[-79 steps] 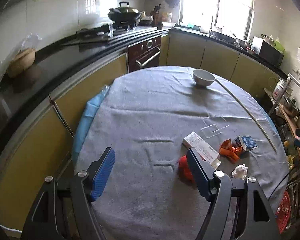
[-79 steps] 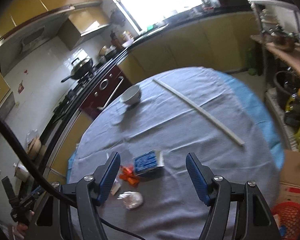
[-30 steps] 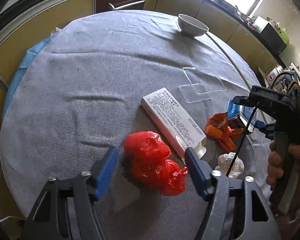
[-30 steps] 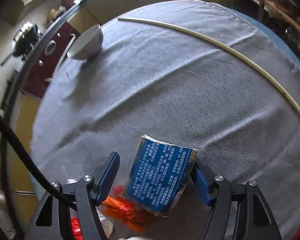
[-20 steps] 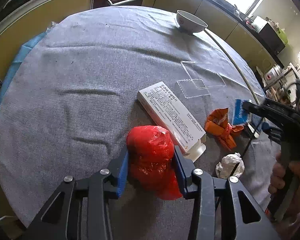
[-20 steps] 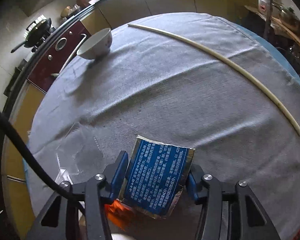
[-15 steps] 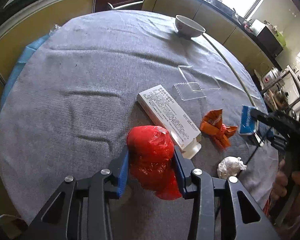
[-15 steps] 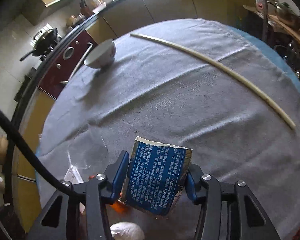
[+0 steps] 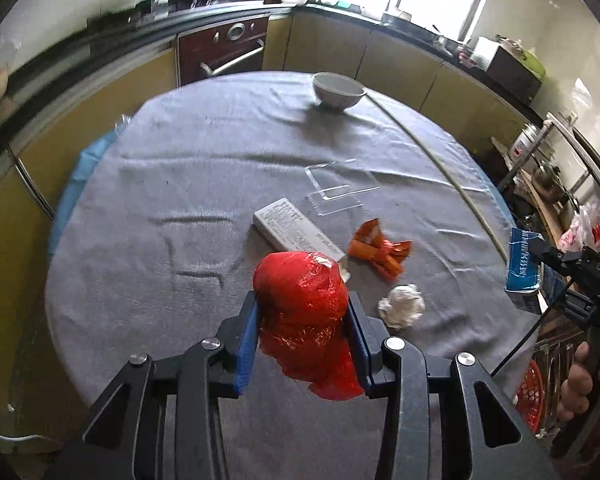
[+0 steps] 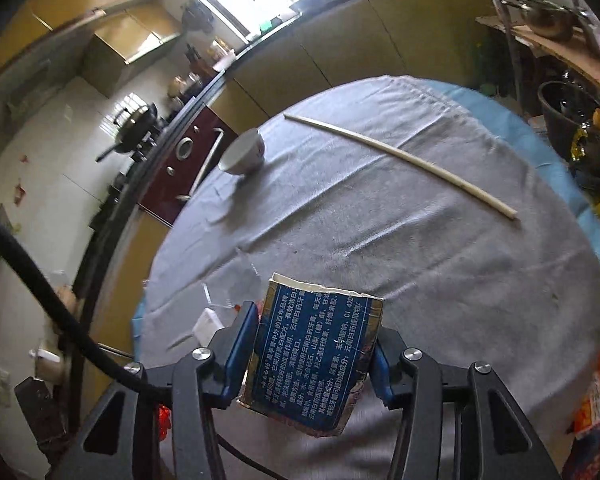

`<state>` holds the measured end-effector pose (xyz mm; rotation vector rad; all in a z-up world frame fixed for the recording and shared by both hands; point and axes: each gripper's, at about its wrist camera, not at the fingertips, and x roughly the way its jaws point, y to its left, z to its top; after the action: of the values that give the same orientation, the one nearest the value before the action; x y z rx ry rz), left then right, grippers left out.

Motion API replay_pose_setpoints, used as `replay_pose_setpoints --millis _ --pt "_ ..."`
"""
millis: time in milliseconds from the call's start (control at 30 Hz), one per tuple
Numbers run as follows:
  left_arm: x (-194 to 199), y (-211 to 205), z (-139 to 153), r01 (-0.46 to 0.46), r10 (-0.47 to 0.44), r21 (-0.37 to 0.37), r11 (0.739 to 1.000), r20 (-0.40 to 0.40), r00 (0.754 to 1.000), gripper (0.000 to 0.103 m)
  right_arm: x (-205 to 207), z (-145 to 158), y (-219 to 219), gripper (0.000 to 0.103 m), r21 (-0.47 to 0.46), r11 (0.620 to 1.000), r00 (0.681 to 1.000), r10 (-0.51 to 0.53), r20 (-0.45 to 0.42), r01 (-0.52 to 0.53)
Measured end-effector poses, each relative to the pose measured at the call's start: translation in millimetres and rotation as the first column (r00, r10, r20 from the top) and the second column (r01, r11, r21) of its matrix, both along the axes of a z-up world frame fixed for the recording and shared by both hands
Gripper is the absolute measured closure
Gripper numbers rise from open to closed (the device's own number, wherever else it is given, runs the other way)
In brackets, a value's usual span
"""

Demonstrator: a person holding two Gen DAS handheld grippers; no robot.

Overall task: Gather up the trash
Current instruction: 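Carry the red bag and blue carton over the red basket and open both tools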

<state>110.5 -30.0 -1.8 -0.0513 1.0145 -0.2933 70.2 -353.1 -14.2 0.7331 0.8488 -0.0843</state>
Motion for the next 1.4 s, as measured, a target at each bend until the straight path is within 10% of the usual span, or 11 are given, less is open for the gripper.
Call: replay_pose_setpoints --millis 667,1400 --pt "-86.9 -67.3 63.0 0.215 -0.219 0.042 0.976 0.165 0.962 0.06 -155.3 63.6 -59.5 0.05 -0.048 0.988 0.97 -0.135 0.2 0.147" --pt "-139.4 -181.7 94.3 0.514 -0.514 0.061 0.855 0.225 0.828 0.06 -268.4 85.4 -115.6 0.05 -0.082 0.944 0.891 -0.27 0.366 0.32"
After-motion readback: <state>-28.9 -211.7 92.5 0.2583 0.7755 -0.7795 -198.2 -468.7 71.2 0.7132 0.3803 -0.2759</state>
